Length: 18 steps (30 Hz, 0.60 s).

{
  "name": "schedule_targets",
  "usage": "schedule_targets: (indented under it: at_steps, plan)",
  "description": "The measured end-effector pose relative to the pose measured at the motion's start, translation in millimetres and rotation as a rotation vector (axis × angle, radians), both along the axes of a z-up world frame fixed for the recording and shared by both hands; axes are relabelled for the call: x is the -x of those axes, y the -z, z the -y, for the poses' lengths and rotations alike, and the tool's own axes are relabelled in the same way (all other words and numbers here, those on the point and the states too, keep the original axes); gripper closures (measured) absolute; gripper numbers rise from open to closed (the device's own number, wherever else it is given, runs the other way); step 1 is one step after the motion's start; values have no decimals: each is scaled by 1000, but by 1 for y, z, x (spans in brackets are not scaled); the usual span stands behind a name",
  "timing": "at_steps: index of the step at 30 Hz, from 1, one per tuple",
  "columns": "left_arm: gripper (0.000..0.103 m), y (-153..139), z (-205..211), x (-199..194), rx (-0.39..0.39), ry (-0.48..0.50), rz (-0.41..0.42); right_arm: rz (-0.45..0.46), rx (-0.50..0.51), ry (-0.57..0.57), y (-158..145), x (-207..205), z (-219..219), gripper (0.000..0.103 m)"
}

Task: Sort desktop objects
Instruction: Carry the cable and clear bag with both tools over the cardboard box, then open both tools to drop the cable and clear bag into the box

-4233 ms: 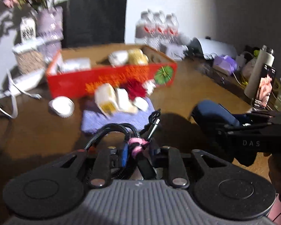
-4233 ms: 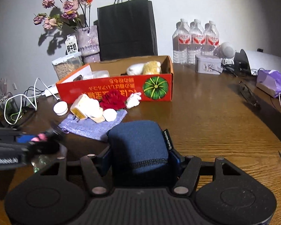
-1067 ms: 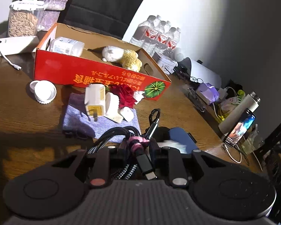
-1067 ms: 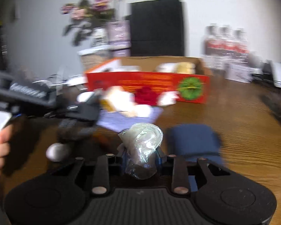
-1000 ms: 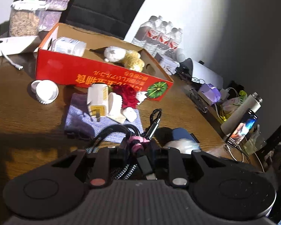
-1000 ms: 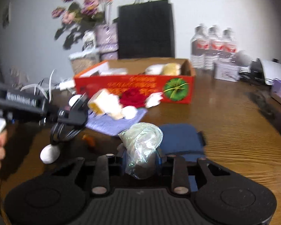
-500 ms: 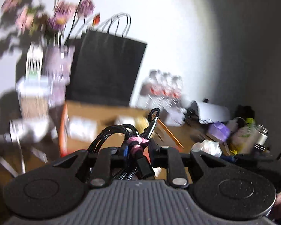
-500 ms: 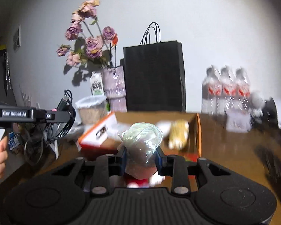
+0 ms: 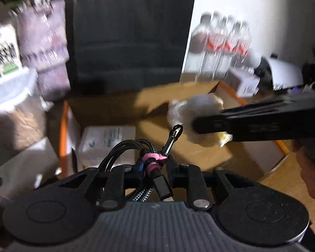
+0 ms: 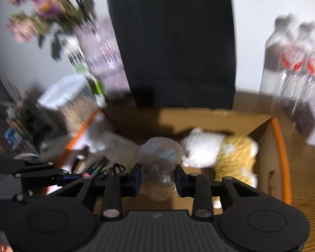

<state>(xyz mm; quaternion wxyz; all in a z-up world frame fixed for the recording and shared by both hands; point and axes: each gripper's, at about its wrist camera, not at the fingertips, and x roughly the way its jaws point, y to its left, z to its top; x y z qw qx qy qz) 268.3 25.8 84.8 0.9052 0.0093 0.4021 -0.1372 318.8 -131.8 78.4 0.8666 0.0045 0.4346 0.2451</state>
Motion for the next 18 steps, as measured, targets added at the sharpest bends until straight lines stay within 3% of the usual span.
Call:
schedule_targets:
  at_steps: [3, 4, 6, 8, 9, 12, 15, 18]
  plan:
    - [79, 23, -2, -20, -2, -26, -56, -80, 40, 0, 24, -23, -18, 66]
    - [73, 31, -5, -26, 0, -42, -87, -91, 52, 5, 31, -27, -22, 65]
    - [68, 41, -12, -33, 28, -55, -120, -86, 66, 13, 35, -33, -29, 47]
    - [62, 40, -21, -35, 66, -81, -122, -69, 42, 16, 32, -32, -26, 42]
    - [54, 36, -26, -35, 95, -90, -125, -62, 33, 21, 28, -31, -24, 42]
    - [46, 20, -35, -32, 137, -114, -101, -33, 31, 47, 14, -25, -13, 36]
    - [13, 2, -33, -23, 98, -153, -10, 17, 42, 97, -3, -12, 3, 29]
    - [12, -5, -26, -12, 53, -157, 26, 52, 68, 114, -15, 5, 19, 29]
